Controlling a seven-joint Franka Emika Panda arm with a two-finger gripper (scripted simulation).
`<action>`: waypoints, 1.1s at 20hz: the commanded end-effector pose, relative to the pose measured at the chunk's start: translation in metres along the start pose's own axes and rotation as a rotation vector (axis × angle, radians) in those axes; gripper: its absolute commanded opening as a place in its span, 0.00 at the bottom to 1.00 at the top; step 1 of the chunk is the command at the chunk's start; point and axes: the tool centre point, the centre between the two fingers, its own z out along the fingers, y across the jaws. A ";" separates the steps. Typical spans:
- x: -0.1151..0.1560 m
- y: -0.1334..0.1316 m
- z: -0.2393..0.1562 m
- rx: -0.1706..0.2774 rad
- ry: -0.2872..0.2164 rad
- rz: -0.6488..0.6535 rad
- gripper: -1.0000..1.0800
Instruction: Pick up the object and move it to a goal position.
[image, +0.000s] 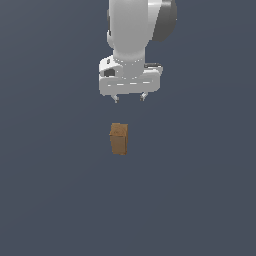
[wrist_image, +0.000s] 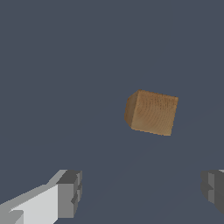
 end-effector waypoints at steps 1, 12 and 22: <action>0.001 0.001 0.002 -0.002 0.000 -0.027 0.96; 0.009 0.010 0.017 -0.013 0.003 -0.237 0.96; 0.018 0.020 0.035 -0.024 0.005 -0.489 0.96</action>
